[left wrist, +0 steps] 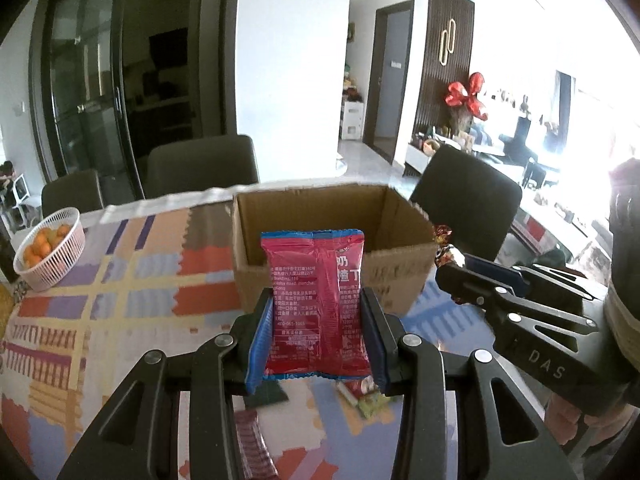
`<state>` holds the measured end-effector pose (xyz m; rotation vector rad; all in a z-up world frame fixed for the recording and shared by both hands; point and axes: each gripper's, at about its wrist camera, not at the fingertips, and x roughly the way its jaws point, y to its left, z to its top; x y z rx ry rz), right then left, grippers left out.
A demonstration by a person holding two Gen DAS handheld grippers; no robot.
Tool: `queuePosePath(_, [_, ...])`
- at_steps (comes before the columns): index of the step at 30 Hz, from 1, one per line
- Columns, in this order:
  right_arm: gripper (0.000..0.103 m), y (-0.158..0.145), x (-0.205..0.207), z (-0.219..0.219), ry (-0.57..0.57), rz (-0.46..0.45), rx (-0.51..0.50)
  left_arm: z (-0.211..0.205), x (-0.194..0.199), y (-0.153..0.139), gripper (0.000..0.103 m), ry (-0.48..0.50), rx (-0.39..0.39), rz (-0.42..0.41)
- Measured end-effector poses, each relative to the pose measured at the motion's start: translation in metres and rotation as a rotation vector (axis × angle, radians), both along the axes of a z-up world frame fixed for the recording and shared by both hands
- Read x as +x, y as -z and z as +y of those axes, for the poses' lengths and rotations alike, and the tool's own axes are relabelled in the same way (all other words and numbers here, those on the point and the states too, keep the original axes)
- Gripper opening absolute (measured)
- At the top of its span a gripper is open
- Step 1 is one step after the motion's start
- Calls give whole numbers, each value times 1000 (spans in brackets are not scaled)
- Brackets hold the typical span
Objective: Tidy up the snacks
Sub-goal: 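Carry the chocolate candy with the right tool while the left tool carries the red pack over the box, then open both tools over the box to drop the candy and red pack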
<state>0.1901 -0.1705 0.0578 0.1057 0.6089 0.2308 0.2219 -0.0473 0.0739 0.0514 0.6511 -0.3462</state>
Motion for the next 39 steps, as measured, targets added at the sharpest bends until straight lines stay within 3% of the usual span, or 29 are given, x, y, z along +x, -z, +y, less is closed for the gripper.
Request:
queuePosePath(10, [22,-36,33,-8,12,-53,17,-9,39,-22,41,9,-6,-9])
queuePosePath(32, [22,-20,112,-25,52,24,-32,-34,124,5,42,0,58,102])
queuePosePath(33, [24,-21,112,-25,61,18,-36,-35,125,5,45,-5,68,99])
queuePosePath(35, [58,-20,112,-26,100,24,-49,-35,123,5,51,-20,75,91])
queuePosePath(37, [61,-19,109,-29,120,30,-41,-33,116,3,60,-24,67,80])
queuePosePath(39, [61,-18,102,-30,128,25,-53,-32,106,1,61,-30,77,62])
